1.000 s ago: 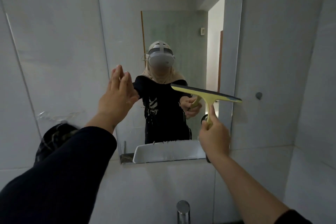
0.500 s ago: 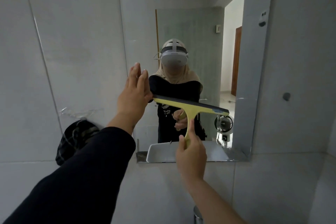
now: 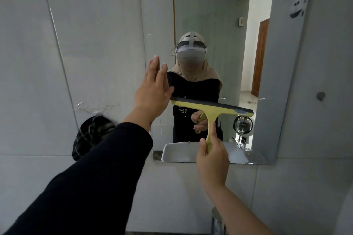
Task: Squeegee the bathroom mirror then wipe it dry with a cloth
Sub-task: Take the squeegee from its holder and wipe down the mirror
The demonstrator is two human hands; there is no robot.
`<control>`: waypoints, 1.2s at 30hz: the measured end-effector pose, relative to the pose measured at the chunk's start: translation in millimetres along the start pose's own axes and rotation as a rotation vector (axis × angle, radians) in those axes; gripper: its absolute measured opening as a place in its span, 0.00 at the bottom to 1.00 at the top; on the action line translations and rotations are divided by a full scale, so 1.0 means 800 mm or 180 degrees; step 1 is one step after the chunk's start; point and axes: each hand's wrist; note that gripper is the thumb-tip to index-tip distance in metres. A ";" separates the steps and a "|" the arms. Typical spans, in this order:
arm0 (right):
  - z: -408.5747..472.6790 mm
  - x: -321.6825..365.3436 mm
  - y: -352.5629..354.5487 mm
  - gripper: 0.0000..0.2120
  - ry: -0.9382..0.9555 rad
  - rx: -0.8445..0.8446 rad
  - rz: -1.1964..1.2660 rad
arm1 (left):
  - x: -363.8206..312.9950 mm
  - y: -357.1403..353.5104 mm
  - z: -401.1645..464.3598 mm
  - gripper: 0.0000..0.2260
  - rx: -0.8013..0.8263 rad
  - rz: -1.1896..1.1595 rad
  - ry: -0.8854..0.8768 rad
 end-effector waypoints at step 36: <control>0.097 -0.060 0.140 0.38 0.1333 0.0039 -0.2571 | -0.002 -0.028 -0.001 0.38 0.0430 0.0985 -0.0082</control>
Point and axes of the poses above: each hand's wrist, its own z-axis towards the middle knuckle, its own y-axis out of the back of the hand, x = y × z, and after that the axes turned 7 degrees about -y, right-handed
